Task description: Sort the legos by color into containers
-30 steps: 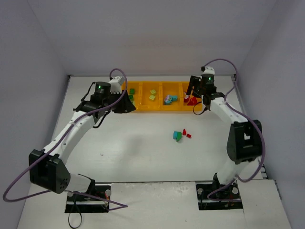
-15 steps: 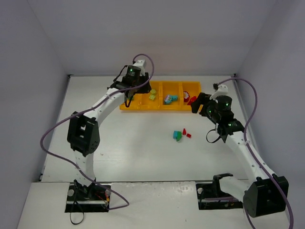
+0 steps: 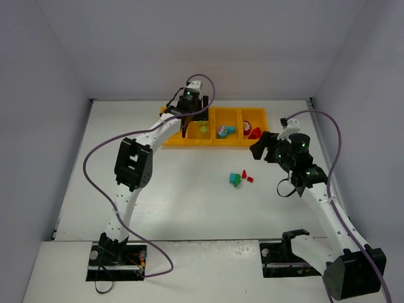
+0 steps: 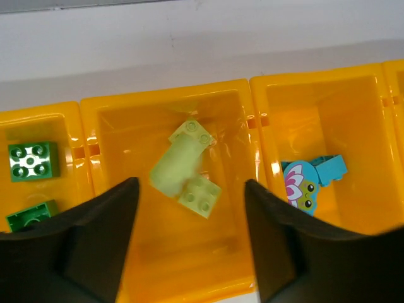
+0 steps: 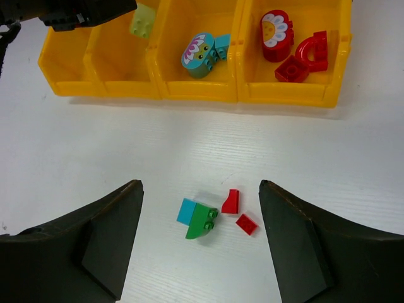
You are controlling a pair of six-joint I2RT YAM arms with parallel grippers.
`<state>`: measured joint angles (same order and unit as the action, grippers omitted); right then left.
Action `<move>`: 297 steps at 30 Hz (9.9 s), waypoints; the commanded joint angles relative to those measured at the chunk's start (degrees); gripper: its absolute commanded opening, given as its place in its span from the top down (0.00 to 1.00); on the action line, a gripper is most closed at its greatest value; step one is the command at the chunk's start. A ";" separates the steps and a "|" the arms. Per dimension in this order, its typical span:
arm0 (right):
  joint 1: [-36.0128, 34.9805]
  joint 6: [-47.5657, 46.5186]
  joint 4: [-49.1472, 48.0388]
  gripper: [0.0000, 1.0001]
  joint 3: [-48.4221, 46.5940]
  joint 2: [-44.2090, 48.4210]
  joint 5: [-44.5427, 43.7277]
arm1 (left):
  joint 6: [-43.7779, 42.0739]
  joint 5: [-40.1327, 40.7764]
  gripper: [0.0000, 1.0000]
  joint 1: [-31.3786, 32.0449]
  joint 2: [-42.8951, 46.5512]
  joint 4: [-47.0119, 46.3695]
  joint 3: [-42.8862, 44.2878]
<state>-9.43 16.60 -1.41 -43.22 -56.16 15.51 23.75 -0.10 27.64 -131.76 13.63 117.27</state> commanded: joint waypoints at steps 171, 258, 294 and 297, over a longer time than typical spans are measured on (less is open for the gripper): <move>-0.42 0.80 1.94 0.70 -43.84 -50.08 -21.49 | -4.85 2.38 0.04 -2.85 76.31 2.37 -68.05; -23.97 11.27 -0.87 1.00 3.32 -26.64 -22.01 | -0.91 -4.02 0.03 -4.87 73.84 0.62 -67.52; -26.60 5.81 -17.93 1.00 6.22 -2.90 -7.69 | 20.90 -23.72 0.04 10.77 50.38 -36.12 -58.56; -26.60 6.08 -18.27 1.00 6.31 -3.08 -6.98 | 20.11 -24.42 0.06 11.38 49.59 -36.48 -58.21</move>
<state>-35.42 21.96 -14.24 -36.36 -60.18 6.92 43.66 -22.55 38.33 -82.94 -16.27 55.72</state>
